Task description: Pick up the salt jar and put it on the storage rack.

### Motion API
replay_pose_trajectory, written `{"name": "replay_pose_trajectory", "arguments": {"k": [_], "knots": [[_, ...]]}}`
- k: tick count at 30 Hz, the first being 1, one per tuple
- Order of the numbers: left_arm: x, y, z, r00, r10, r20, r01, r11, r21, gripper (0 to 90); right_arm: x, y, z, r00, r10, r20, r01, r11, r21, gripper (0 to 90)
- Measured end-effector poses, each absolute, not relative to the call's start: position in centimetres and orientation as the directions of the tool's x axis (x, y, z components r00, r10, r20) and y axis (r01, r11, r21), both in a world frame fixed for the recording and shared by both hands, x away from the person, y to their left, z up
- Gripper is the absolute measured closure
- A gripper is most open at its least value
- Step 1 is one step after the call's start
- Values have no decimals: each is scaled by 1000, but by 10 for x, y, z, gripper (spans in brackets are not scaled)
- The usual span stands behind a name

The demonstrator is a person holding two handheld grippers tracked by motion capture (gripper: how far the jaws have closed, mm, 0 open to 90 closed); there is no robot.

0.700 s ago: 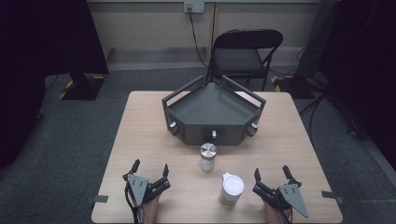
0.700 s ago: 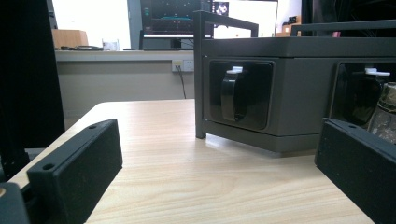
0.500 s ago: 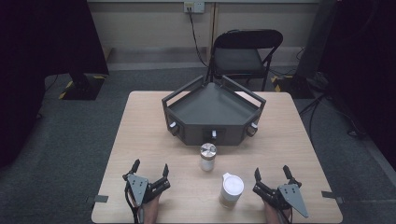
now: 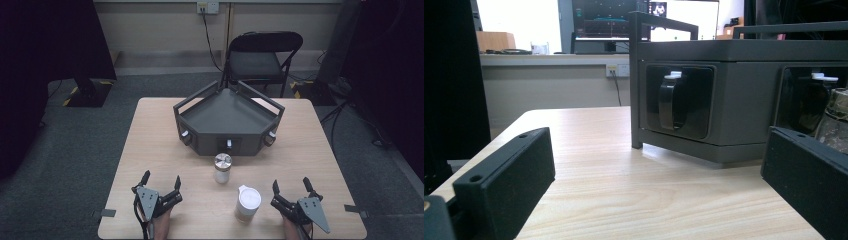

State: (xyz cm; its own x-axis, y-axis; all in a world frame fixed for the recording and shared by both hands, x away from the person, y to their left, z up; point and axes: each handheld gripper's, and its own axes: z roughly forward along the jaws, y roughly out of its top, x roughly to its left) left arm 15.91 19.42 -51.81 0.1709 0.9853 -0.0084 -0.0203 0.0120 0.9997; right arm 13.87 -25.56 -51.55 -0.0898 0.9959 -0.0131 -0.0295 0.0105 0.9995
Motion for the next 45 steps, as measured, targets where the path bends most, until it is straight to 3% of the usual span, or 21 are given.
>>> {"name": "replay_pose_trajectory", "arguments": {"k": [29, 45], "knots": [[159, 195, -517, 186, 982, -13, -19, 17, 1000, 3, 138, -252, -515, -69, 998, -13, -29, 11, 1000, 13], [165, 190, -494, 292, 956, -1, -68, 22, 997, 2, 138, -252, -515, -68, 998, -13, -29, 11, 1000, 13]]}}
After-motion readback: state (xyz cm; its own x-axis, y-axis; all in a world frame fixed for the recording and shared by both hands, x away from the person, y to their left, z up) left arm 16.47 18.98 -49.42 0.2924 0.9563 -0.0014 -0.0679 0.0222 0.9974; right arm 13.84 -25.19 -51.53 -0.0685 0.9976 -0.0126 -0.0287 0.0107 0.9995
